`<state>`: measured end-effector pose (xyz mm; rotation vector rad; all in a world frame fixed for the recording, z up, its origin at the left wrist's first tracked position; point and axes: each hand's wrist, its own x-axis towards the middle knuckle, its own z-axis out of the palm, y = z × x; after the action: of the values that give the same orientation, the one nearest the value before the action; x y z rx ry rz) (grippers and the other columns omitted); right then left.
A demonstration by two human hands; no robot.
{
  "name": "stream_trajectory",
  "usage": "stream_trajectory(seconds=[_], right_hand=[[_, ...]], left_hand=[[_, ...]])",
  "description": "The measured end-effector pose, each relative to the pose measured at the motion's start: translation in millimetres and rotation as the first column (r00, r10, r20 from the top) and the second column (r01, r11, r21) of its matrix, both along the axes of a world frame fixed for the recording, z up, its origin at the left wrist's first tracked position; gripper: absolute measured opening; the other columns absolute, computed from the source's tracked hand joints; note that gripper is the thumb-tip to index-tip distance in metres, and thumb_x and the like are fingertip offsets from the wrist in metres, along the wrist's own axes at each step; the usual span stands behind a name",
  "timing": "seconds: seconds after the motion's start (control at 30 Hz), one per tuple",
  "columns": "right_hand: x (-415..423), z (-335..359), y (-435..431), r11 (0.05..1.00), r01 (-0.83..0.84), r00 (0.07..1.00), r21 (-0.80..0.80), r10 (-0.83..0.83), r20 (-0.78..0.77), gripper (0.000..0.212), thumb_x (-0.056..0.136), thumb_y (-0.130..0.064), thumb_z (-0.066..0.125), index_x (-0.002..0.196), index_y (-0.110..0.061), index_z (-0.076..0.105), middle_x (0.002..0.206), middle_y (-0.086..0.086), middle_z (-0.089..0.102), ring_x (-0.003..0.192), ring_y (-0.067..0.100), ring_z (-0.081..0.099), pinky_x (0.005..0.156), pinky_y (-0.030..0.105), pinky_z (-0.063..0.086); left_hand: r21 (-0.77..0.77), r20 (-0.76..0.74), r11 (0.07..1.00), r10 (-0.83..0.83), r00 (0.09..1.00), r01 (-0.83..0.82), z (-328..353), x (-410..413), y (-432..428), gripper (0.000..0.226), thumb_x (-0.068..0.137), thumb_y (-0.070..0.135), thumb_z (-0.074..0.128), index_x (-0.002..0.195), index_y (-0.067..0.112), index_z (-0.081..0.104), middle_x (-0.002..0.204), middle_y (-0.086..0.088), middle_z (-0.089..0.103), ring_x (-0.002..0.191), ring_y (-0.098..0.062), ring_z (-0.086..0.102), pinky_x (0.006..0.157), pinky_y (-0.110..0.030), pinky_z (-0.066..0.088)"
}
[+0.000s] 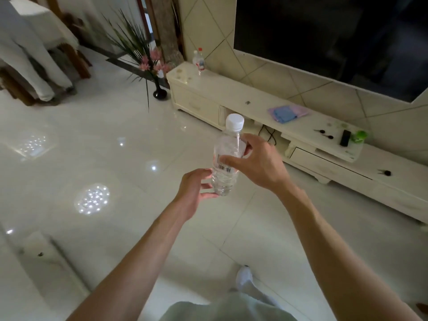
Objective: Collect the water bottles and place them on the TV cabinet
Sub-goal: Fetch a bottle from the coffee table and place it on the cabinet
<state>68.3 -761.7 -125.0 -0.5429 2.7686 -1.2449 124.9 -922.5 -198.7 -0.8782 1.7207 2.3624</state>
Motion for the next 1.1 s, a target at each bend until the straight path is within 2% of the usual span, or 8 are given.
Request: stream_trajectory(seconds=[0.13, 0.23, 0.33, 0.5, 0.63, 0.87, 1.1], right_hand=[[-64, 8, 4, 0.996, -0.085, 0.996, 0.005, 0.085, -0.024, 0.060, 0.068, -0.059, 0.073, 0.118, -0.030, 0.061, 0.097, -0.009, 0.064, 0.083, 0.011, 0.058, 0.063, 0.019, 0.040], [-102, 17, 2, 0.991, -0.131, 0.991, -0.001, 0.131, -0.012, 0.050, 0.071, -0.054, 0.074, 0.113, -0.031, 0.062, 0.094, -0.006, 0.065, 0.078, 0.012, 0.059, 0.066, 0.025, 0.046], [-132, 20, -6, 0.985, -0.175, 0.984, 0.001, 0.175, -0.016, 0.039, 0.072, -0.052, 0.074, 0.103, -0.036, 0.059, 0.089, -0.008, 0.062, 0.072, 0.006, 0.055, 0.059, 0.022, 0.041], [-182, 12, -38, 0.972, -0.236, 0.971, 0.010, 0.236, -0.030, 0.060, 0.068, -0.062, 0.070, 0.117, -0.029, 0.060, 0.098, -0.009, 0.063, 0.082, 0.008, 0.056, 0.063, 0.020, 0.038], [-219, 5, -71, 0.967, -0.254, 0.967, 0.025, 0.254, -0.010, 0.069, 0.066, -0.064, 0.070, 0.123, -0.025, 0.059, 0.104, -0.009, 0.062, 0.084, 0.005, 0.056, 0.065, 0.018, 0.038], [-293, 4, -147, 0.984, -0.156, 0.987, 0.091, 0.158, -0.022, 0.068, 0.060, -0.069, 0.069, 0.115, -0.031, 0.060, 0.096, -0.014, 0.063, 0.084, 0.005, 0.059, 0.069, 0.024, 0.048], [-361, 17, -223, 0.990, -0.110, 0.994, 0.085, 0.110, 0.012, 0.077, 0.056, -0.071, 0.066, 0.118, -0.027, 0.059, 0.100, -0.013, 0.063, 0.086, 0.004, 0.059, 0.075, 0.029, 0.052]], left_hand=[[0.003, -0.019, 0.998, 0.060, 0.998, -0.060, 8, -55, 5, 0.017, 0.088, 0.010, 0.056, 0.094, 0.001, 0.068, 0.106, -0.018, 0.060, 0.095, -0.040, 0.059, 0.083, -0.059, 0.056], [-0.003, -0.022, 0.995, 0.096, 0.995, -0.096, 11, -87, 6, 0.027, 0.088, 0.012, 0.058, 0.107, -0.004, 0.068, 0.107, -0.018, 0.060, 0.098, -0.041, 0.062, 0.085, -0.060, 0.055], [0.004, -0.024, 0.991, 0.132, 0.991, -0.132, 12, -110, -1, 0.027, 0.088, 0.013, 0.059, 0.107, -0.004, 0.069, 0.106, -0.017, 0.061, 0.095, -0.040, 0.064, 0.087, -0.063, 0.052], [0.003, -0.032, 0.986, 0.164, 0.986, -0.164, 12, -148, -30, 0.022, 0.089, 0.012, 0.057, 0.101, -0.001, 0.071, 0.100, -0.013, 0.067, 0.088, -0.035, 0.066, 0.088, -0.062, 0.053], [0.006, -0.032, 0.988, 0.156, 0.987, -0.156, 5, -183, -64, 0.026, 0.089, 0.013, 0.056, 0.105, -0.002, 0.071, 0.100, -0.013, 0.069, 0.089, -0.034, 0.067, 0.089, -0.062, 0.053], [0.046, -0.055, 0.993, 0.109, 0.993, -0.106, -4, -268, -139, 0.026, 0.092, 0.008, 0.053, 0.108, -0.005, 0.068, 0.108, -0.018, 0.066, 0.089, -0.038, 0.067, 0.088, -0.061, 0.054], [0.065, -0.072, 0.996, 0.070, 0.995, -0.066, 5, -342, -223, 0.021, 0.092, 0.007, 0.054, 0.102, -0.002, 0.070, 0.103, -0.016, 0.064, 0.087, -0.037, 0.065, 0.087, -0.061, 0.054]])
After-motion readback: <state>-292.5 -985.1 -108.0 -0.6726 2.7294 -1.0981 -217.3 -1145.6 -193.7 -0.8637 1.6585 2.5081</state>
